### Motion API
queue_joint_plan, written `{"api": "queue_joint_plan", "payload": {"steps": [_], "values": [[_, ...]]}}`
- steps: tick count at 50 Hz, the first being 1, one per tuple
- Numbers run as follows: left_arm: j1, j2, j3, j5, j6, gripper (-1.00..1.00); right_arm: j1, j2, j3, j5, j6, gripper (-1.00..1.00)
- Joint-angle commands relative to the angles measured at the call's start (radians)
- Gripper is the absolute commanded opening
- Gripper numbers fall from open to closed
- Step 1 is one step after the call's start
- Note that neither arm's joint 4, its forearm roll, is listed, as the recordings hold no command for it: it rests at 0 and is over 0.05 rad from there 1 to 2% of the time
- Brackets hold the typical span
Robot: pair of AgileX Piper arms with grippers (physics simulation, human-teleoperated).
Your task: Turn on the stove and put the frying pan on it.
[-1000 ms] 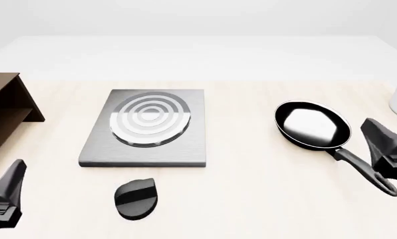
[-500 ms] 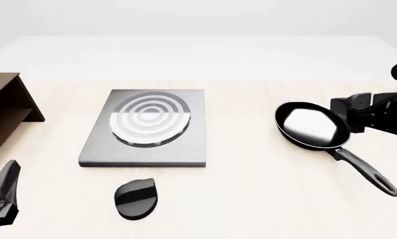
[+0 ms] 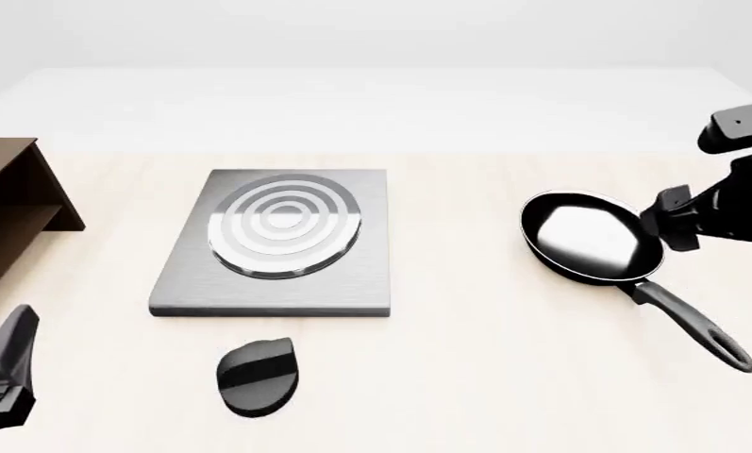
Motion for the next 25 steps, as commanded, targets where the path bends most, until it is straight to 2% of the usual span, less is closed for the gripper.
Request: {"api": "queue_joint_plan", "payload": {"steps": [1, 8, 25], "values": [[0.002, 0.0, 0.0, 0.005, -0.002, 1.0, -0.094, 0.104, -0.005, 0.013, -0.107, 1.0], [-0.002, 0.0, 0.0, 0.004, 0.003, 1.0, -0.112, 0.127, -0.03, 0.025, -0.12, 1.0], [-0.007, 0.0, 0.0, 0.005, 0.002, 1.0, -0.178, 0.236, -0.035, -0.01, -0.2, 1.0]]}}
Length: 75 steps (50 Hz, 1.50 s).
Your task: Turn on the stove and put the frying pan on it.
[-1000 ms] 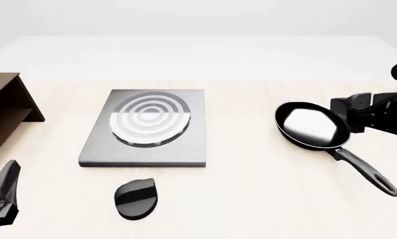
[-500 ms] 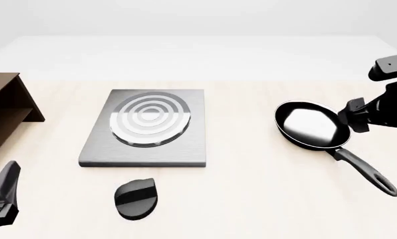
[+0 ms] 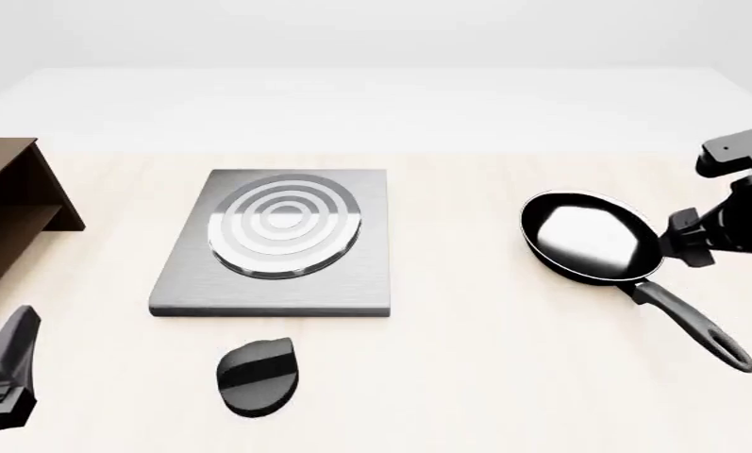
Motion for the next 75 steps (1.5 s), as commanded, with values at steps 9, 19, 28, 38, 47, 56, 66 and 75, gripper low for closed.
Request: {"api": "queue_joint_plan", "payload": {"steps": [9, 19, 28, 38, 47, 56, 66, 75], "values": [[-0.004, 0.0, 0.0, -0.001, -0.001, 1.0, -0.037, 0.113, -0.003, -0.04, -0.051, 1.0], [-0.006, 0.0, 0.0, 0.0, -0.002, 1.0, -0.032, 0.162, 0.017, -0.086, -0.043, 1.0], [-0.006, 0.0, 0.0, -0.001, -0.001, 1.0, -0.034, 0.21, 0.041, -0.131, -0.055, 1.0], [-0.006, 0.0, 0.0, 0.0, -0.001, 1.0, -0.045, 0.243, 0.062, -0.16, -0.061, 1.0], [-0.006, 0.0, 0.0, -0.001, -0.003, 1.0, -0.06, 0.273, 0.077, -0.184, -0.068, 1.0], [-0.006, 0.0, 0.0, -0.001, -0.003, 1.0, -0.056, 0.309, 0.082, -0.205, -0.062, 1.0], [-0.005, 0.0, 0.0, -0.002, -0.003, 1.0, -0.069, 0.329, 0.092, -0.215, -0.071, 1.0], [-0.005, 0.0, 0.0, -0.003, -0.002, 1.0, -0.083, 0.348, 0.098, -0.227, -0.078, 1.0]]}}
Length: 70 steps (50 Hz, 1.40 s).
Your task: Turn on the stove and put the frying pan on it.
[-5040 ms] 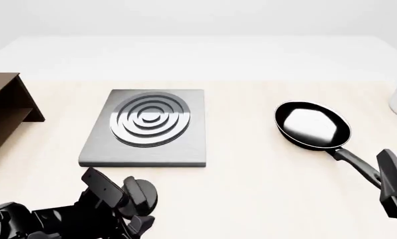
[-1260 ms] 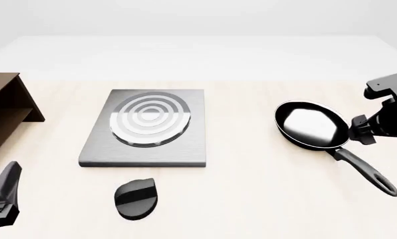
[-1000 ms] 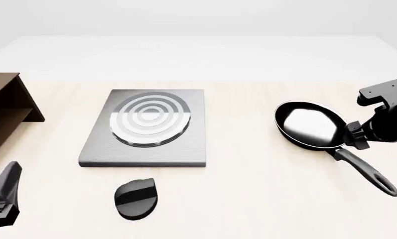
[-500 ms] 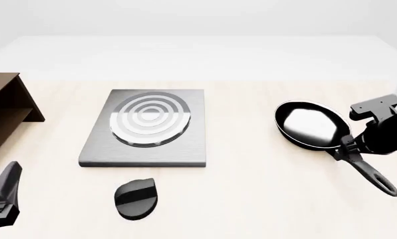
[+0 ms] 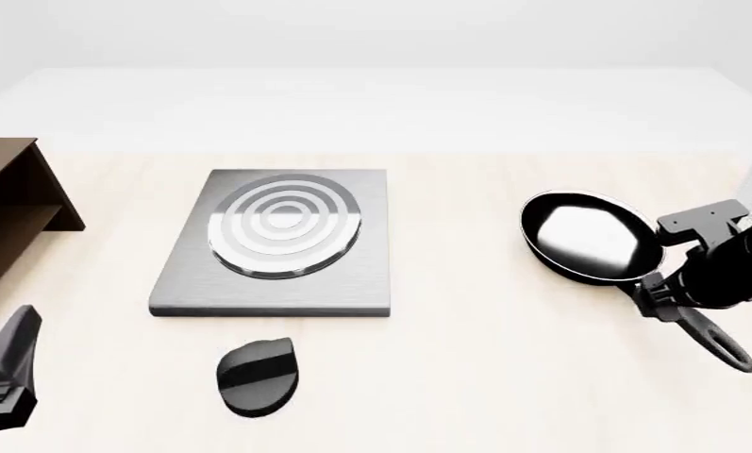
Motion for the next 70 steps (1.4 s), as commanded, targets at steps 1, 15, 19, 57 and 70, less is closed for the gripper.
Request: {"api": "queue_joint_plan", "payload": {"steps": [1, 15, 19, 57, 70], "values": [[0.0, 0.0, 0.0, -0.001, 0.0, 1.0, -0.026, 0.029, 0.009, -0.019, -0.014, 1.0], [0.002, 0.0, 0.0, -0.001, -0.002, 1.0, -0.029, 0.054, 0.027, -0.044, -0.012, 1.0], [0.003, 0.0, 0.0, -0.001, -0.003, 1.0, -0.026, 0.064, 0.032, -0.055, -0.009, 1.0], [0.004, 0.0, 0.0, -0.003, 0.001, 1.0, 0.061, -0.028, 0.011, 0.018, 0.04, -1.0], [0.003, 0.0, 0.0, -0.005, 0.001, 1.0, 0.11, -0.123, -0.021, 0.109, 0.045, -1.0]]}}
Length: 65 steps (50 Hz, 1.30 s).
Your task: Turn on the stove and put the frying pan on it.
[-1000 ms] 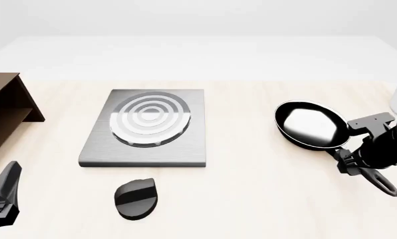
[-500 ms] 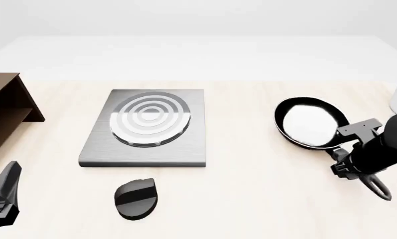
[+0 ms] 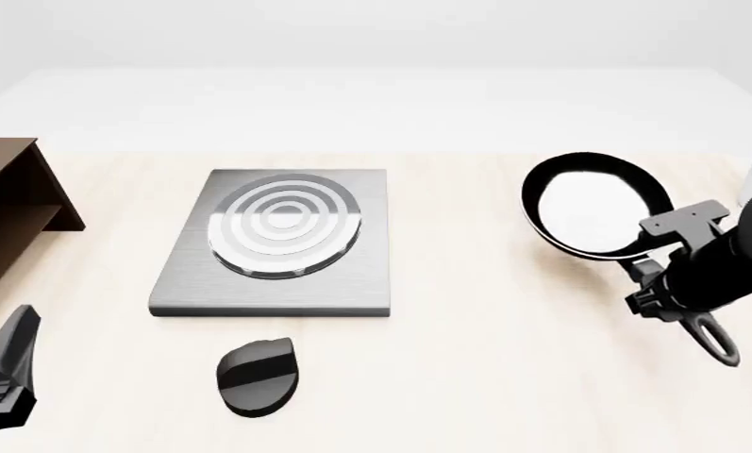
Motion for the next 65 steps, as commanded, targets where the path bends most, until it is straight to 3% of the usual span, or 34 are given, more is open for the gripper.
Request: {"api": "queue_joint_plan", "payload": {"steps": [1, 15, 33, 38, 51, 65], "values": [[-0.001, 0.0, 0.0, -0.001, 0.001, 1.0, 0.043, -0.093, -0.043, 0.074, 0.02, -1.0], [-0.001, 0.0, 0.0, -0.001, 0.004, 1.0, 0.114, -0.103, -0.113, 0.164, 0.003, -1.0], [-0.002, 0.0, 0.0, -0.002, 0.011, 1.0, 0.275, -0.048, -0.226, 0.261, 0.021, -1.0], [-0.003, 0.0, 0.0, -0.002, 0.012, 1.0, 0.346, -0.025, -0.294, 0.306, 0.045, -1.0], [-0.003, 0.0, 0.0, -0.002, 0.012, 1.0, 0.437, 0.06, -0.442, 0.384, 0.036, -1.0], [-0.002, 0.0, 0.0, -0.003, 0.012, 1.0, 0.559, 0.16, -0.587, 0.437, 0.069, -1.0]]}}
